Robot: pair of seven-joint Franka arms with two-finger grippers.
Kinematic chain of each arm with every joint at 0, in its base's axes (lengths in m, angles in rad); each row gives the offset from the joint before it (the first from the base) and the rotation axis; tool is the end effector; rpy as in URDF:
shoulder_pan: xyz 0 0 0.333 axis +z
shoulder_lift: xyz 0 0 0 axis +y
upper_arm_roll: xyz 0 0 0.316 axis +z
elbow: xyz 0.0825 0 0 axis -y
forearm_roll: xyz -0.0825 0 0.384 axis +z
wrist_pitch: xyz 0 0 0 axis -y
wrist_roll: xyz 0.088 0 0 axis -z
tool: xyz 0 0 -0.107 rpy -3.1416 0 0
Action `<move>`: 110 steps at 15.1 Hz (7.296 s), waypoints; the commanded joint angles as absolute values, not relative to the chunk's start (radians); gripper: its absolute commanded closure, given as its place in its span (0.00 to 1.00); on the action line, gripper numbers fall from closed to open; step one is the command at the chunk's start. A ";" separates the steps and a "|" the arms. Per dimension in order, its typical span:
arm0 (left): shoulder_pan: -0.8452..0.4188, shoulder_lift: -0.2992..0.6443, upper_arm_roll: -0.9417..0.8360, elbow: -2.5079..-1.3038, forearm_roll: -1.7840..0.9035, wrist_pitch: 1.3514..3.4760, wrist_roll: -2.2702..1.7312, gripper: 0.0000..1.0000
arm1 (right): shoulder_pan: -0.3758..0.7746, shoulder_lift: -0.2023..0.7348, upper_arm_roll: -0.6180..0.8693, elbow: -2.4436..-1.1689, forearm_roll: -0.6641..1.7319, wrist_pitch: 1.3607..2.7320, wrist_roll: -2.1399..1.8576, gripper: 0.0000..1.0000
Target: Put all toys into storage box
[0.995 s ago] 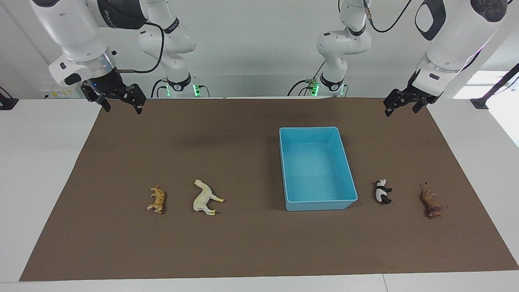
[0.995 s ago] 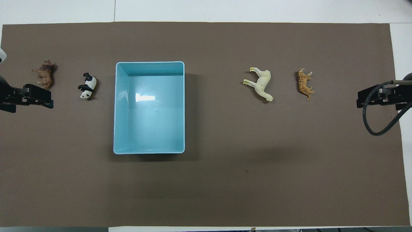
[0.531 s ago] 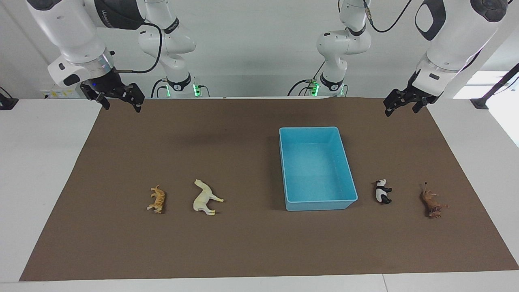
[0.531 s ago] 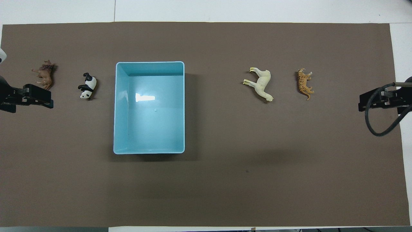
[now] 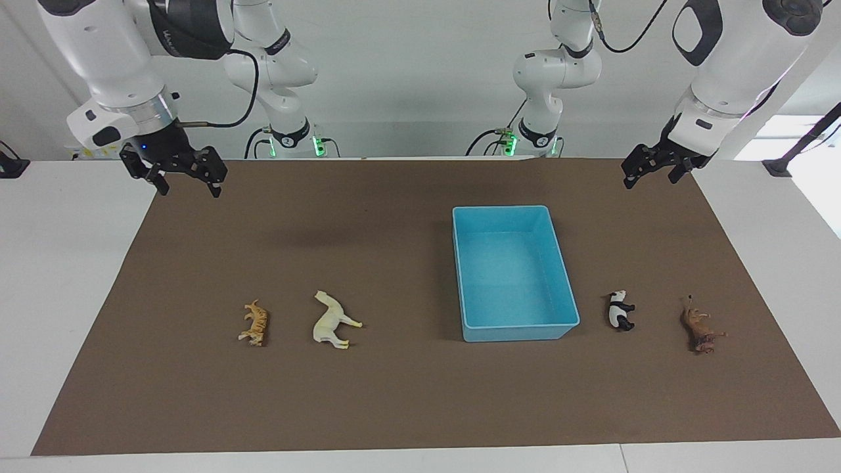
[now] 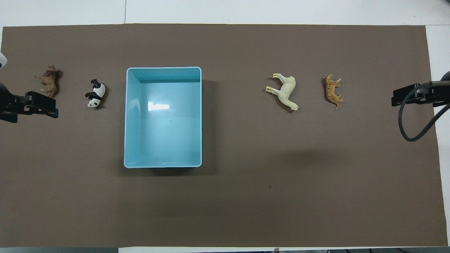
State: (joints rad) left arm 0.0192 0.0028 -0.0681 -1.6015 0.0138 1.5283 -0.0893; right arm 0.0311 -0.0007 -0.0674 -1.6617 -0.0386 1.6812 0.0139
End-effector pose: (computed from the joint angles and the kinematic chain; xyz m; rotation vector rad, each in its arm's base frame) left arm 0.5490 -0.0253 0.6050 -3.1200 -0.0631 0.1169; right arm 0.5618 -0.0241 0.5915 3.1020 -0.0719 0.0307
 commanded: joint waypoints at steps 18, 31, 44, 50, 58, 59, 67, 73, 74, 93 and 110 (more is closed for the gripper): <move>0.092 0.050 -0.069 -1.750 0.017 1.899 -0.078 0.00 | 0.089 0.403 -0.058 -1.759 0.040 2.235 0.044 0.00; 0.110 0.331 -0.069 -1.870 0.017 2.339 -0.037 0.00 | 0.092 0.475 -0.060 -1.776 0.061 2.339 0.100 0.00; 0.081 0.324 -0.067 -1.993 0.020 2.410 -0.041 0.49 | 0.087 0.486 -0.061 -1.792 0.061 2.379 0.133 0.27; 0.080 0.333 -0.067 -1.880 0.018 2.288 -0.051 0.75 | 0.078 0.502 -0.060 -1.819 0.061 2.445 0.143 1.00; -0.150 0.215 -0.083 -1.710 0.014 1.884 -0.450 0.74 | 0.094 0.482 -0.063 -1.656 0.043 2.208 0.149 1.00; -0.197 0.206 -0.083 -1.739 0.014 1.891 -0.510 0.73 | 0.095 0.465 -0.063 -1.622 0.035 2.150 0.150 1.00; -0.226 0.091 -0.072 -1.884 0.035 1.956 -0.557 0.00 | 0.214 0.377 -0.063 -1.344 0.018 1.731 0.220 1.00; 0.081 0.110 -0.069 -1.870 0.156 2.142 -0.176 0.00 | 0.547 0.380 -0.058 -1.302 0.020 1.707 0.648 1.00; 0.134 0.135 -0.069 -1.868 0.156 2.231 -0.099 0.00 | 0.610 0.397 -0.063 -1.298 0.018 1.718 0.710 1.00; 0.304 0.494 -0.068 -1.830 0.302 2.684 -0.048 0.00 | 0.720 0.685 -0.058 -0.986 0.034 1.761 0.996 0.00; 0.244 0.485 -0.074 -1.780 0.293 2.573 -0.195 0.78 | 0.337 0.653 -0.087 -1.394 0.040 2.153 0.558 0.00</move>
